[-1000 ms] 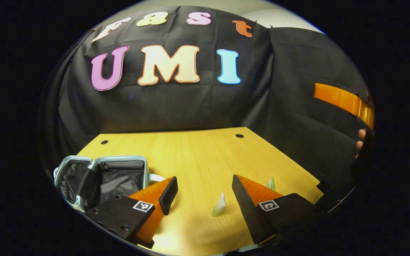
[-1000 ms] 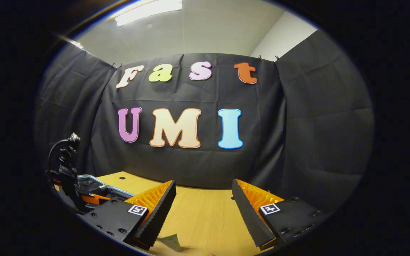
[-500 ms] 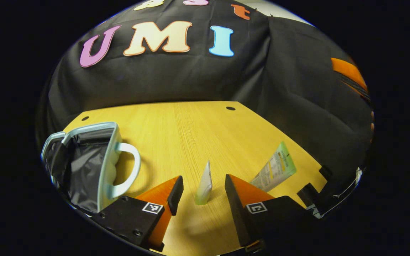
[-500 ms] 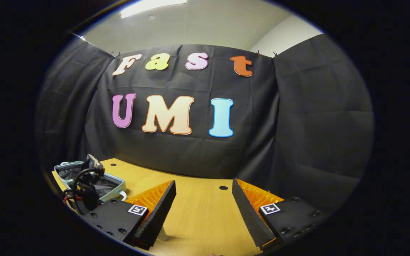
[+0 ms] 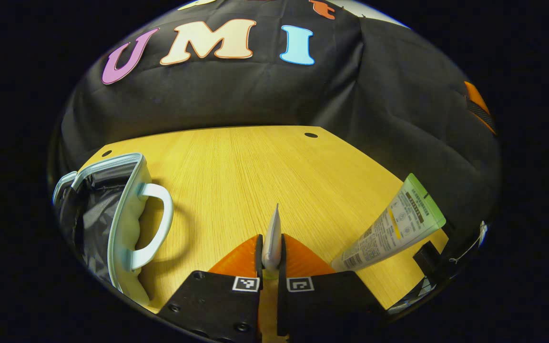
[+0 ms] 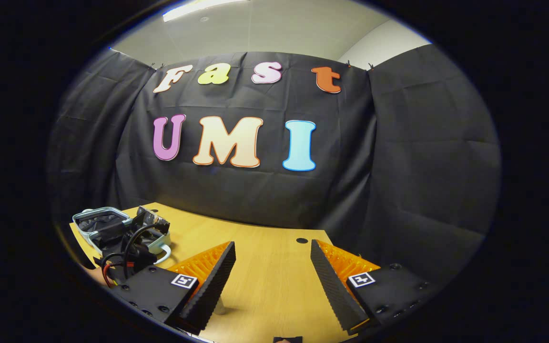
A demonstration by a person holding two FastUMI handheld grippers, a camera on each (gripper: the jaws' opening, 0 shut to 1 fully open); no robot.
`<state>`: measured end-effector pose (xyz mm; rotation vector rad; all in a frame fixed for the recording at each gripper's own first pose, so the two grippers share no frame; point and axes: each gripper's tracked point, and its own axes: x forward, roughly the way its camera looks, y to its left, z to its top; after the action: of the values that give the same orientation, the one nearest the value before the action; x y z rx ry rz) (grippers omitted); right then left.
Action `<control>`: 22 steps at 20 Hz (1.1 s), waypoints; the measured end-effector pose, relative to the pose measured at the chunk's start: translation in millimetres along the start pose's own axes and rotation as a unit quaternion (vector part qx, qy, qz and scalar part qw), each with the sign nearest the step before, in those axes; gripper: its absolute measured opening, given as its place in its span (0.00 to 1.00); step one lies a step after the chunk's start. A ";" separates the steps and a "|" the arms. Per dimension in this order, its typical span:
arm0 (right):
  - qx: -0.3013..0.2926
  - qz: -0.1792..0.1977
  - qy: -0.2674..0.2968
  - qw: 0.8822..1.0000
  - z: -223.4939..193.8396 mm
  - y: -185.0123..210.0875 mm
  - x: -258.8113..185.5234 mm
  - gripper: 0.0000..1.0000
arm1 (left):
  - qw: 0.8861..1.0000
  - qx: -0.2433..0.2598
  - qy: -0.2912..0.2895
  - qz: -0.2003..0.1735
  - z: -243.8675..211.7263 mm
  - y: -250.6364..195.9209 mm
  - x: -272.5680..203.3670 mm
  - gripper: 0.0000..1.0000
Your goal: First open the suitcase, pack the skin care products into it, and then close the suitcase.
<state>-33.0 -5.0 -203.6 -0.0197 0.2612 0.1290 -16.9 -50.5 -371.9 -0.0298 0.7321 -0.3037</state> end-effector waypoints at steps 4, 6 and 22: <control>0.003 0.039 0.007 0.999 -17.4 26.9 0.4 0.99 | 1.000 -0.006 -0.002 -0.013 14.9 -2.2 -12.6 0.01; -0.003 0.057 0.016 0.998 -32.1 40.4 2.4 0.99 | 1.000 0.004 -0.010 -0.014 33.6 -0.1 -25.1 0.01; -0.014 0.153 0.164 0.974 -193.2 112.0 26.3 0.99 | 0.991 -0.014 -0.059 0.116 90.6 75.3 -150.2 0.01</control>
<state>-71.8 102.4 -397.3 -0.0286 0.5928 0.4387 -42.6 56.8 -216.2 0.0105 0.6153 -0.0677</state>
